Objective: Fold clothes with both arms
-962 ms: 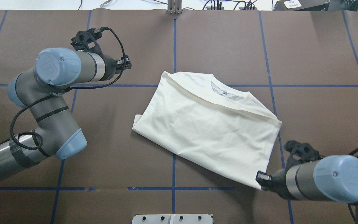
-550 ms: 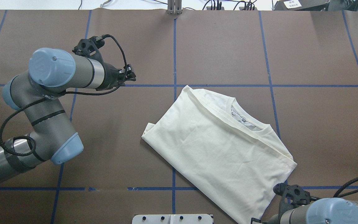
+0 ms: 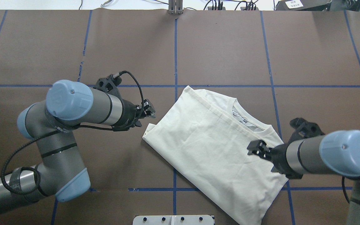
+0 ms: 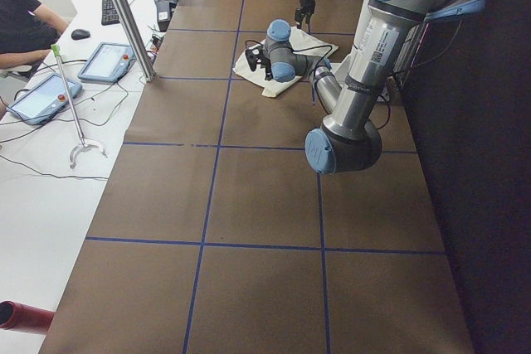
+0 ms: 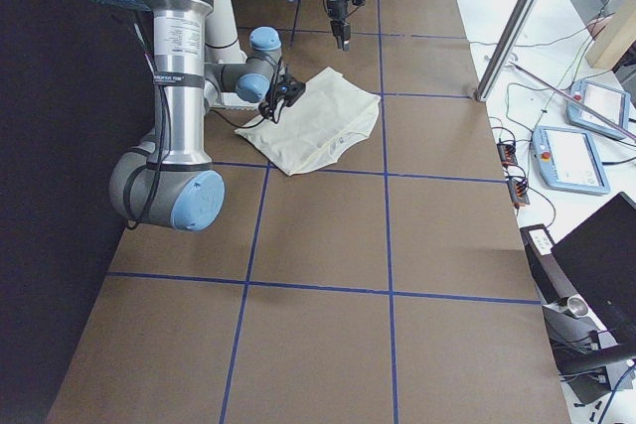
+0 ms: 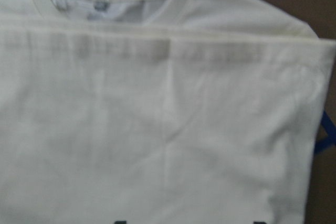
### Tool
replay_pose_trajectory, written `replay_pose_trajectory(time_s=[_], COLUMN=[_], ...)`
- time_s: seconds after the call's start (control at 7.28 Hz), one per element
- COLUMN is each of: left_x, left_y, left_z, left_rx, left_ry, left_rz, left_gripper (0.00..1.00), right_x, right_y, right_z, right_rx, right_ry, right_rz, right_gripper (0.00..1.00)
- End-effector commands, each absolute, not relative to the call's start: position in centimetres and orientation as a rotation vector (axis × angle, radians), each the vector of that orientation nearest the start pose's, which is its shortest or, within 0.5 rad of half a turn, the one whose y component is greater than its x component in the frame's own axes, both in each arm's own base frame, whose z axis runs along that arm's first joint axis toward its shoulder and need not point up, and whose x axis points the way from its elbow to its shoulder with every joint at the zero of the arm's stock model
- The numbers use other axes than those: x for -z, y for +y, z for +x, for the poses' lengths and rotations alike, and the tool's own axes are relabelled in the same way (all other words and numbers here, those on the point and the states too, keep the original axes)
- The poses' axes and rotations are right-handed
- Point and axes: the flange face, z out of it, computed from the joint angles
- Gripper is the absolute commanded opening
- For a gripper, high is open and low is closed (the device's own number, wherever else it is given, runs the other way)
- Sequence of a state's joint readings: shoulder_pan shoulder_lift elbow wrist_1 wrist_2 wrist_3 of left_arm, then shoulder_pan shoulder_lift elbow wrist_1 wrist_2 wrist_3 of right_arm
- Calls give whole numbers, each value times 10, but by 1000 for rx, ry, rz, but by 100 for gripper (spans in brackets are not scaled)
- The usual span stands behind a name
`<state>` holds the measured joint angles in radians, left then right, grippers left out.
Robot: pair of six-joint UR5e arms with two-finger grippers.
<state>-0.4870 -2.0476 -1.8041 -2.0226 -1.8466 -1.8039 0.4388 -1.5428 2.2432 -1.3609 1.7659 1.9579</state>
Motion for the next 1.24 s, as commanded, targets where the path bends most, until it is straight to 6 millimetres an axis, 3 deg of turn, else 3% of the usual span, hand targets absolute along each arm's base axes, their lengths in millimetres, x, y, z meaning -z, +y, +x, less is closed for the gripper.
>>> replay_pose_trajectory(time_s=[0.0,0.14,0.96,1.1], left_x=[-250,-253,-273,-272], left_y=[-340,-342,-352,-352], left_z=[541,545,557,557], left_rx=[478,483,516,515], left_ry=[1109,1097,1026,1028], left_rz=[-159,-157,-113,-113], left_gripper=[59,58,48,41], right_x=[-298,-309,-313,-313], right_y=[-392,-403,-406,-405], right_z=[-330,-332,-333,-333], right_rx=[-724,-715,-721,-718], right_ry=[-976,-950,-941,-941], right_rz=[12,27,31,31], right_gripper=[100,100,100,100])
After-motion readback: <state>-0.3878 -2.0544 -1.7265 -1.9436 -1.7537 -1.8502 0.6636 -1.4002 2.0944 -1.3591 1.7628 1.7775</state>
